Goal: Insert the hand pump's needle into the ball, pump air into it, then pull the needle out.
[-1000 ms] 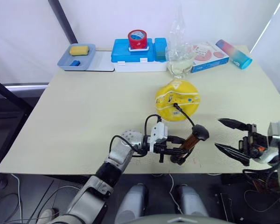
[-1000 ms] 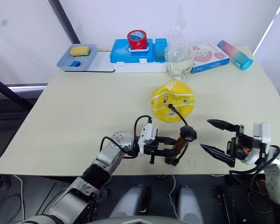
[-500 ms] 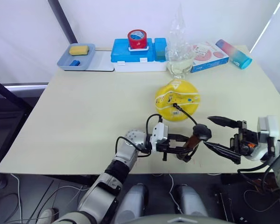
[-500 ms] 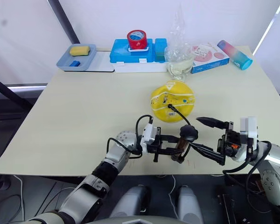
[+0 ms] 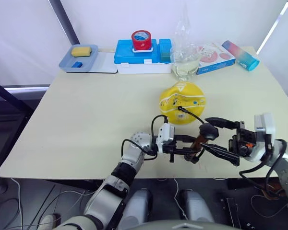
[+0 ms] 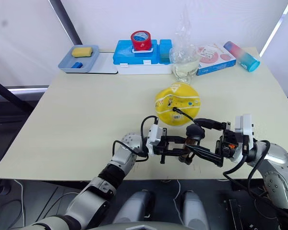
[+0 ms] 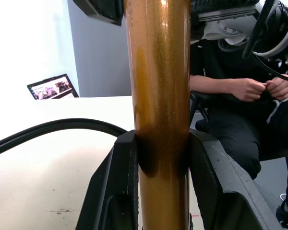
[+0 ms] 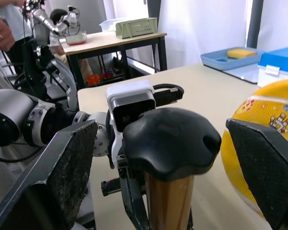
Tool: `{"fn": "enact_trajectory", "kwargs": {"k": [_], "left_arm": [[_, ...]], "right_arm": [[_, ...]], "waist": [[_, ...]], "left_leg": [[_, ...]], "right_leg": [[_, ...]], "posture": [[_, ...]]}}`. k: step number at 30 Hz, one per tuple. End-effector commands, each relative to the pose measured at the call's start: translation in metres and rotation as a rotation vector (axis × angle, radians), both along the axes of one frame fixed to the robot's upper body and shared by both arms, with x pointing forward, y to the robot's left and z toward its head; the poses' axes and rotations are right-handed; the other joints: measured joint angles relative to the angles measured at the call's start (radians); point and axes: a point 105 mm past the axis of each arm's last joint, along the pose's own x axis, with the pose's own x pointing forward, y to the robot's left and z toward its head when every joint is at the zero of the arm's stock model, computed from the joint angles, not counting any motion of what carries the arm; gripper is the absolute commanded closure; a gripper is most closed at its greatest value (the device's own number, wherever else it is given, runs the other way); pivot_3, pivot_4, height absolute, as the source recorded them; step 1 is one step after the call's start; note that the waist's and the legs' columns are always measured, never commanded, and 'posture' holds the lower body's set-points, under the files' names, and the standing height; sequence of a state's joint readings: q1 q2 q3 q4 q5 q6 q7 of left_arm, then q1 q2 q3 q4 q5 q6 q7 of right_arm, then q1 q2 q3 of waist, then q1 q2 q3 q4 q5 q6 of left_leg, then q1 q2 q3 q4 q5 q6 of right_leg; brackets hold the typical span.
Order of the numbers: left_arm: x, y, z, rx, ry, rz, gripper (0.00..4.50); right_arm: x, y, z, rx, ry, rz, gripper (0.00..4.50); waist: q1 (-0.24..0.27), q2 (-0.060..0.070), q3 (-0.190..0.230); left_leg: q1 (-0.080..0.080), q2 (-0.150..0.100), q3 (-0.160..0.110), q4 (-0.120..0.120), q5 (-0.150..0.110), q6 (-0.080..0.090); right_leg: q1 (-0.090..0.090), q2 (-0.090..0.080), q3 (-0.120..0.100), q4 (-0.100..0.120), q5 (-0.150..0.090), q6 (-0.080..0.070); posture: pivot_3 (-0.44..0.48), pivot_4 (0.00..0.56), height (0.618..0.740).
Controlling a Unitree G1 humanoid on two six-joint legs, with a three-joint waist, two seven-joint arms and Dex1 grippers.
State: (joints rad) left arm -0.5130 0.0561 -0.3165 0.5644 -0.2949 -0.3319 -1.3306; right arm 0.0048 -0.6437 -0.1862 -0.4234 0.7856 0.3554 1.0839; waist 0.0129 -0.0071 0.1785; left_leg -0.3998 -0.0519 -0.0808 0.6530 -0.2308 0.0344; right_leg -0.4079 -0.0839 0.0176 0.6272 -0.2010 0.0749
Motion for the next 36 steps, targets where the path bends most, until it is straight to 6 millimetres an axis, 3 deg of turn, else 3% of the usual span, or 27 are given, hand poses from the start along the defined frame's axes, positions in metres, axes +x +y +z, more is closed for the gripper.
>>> {"fn": "enact_trajectory", "kwargs": {"k": [1,13,16,19,20,32,34,36], "left_arm": [[0.003,-0.003,0.012,-0.032,-0.039,0.003,3.5],[0.008,-0.006,0.012,-0.039,-0.037,0.022,3.5],[0.007,-0.006,0.011,-0.036,-0.032,0.019,3.5],[0.006,-0.006,0.009,-0.032,-0.03,0.014,3.5],[0.006,-0.006,0.009,-0.031,-0.03,0.013,3.5],[0.005,0.0,0.003,0.009,0.034,-0.016,3.5],[0.006,0.002,0.003,0.015,0.045,-0.014,2.48],[0.007,0.004,0.004,0.02,0.056,-0.016,1.74]], "right_arm": [[-0.004,0.007,0.012,0.015,-0.033,0.037,0.0],[-0.003,0.009,0.013,0.033,0.0,0.063,0.0],[-0.002,0.011,0.013,0.037,0.0,0.066,0.86],[-0.001,0.012,0.013,0.045,-0.001,0.064,2.34],[-0.001,0.013,0.013,0.047,-0.001,0.064,2.55],[0.002,0.01,0.009,-0.003,-0.021,0.038,2.55],[0.003,0.009,0.009,-0.003,-0.018,0.031,2.55],[0.004,0.009,0.008,-0.001,-0.012,0.028,2.55]], "waist": [[-0.001,0.0,0.0],[-0.001,0.0,0.0],[0.0,0.0,0.0],[-0.001,0.0,0.0],[0.0,0.0,0.0],[-0.001,0.0,0.0],[-0.001,0.0,0.0],[-0.002,0.0,0.0]], "left_leg": [[0.0,0.0,0.0,0.0,0.0,0.0],[0.0,0.0,0.0,0.0,0.0,0.0],[0.0,0.0,0.0,0.0,0.0,0.0],[0.0,0.0,0.0,0.0,0.0,0.0],[0.0,0.0,-0.001,0.0,0.0,0.0],[0.0,0.0,-0.001,0.0,0.0,0.0],[0.0,0.0,-0.001,0.0,0.0,0.0],[0.0,0.0,-0.001,0.0,0.0,0.0]], "right_leg": [[0.0,0.0,0.0,0.0,0.0,0.0],[0.0,0.001,0.0,0.0,0.0,0.0],[0.0,0.001,0.0,0.0,0.0,0.0],[0.0,0.001,0.0,0.0,0.0,0.0],[0.0,0.001,-0.001,0.0,0.0,0.0],[0.0,0.001,-0.001,0.0,0.0,0.0],[0.0,0.001,-0.001,0.0,0.0,0.0],[0.0,0.001,-0.001,0.0,0.0,0.0]], "posture": [[0.0,0.15,0.739],[0.0,0.15,0.739],[0.0,0.15,0.739],[0.0,0.15,0.739],[0.0,0.15,0.739],[0.0,0.15,0.739],[0.0,0.15,0.739],[0.0,0.15,0.739]]}}
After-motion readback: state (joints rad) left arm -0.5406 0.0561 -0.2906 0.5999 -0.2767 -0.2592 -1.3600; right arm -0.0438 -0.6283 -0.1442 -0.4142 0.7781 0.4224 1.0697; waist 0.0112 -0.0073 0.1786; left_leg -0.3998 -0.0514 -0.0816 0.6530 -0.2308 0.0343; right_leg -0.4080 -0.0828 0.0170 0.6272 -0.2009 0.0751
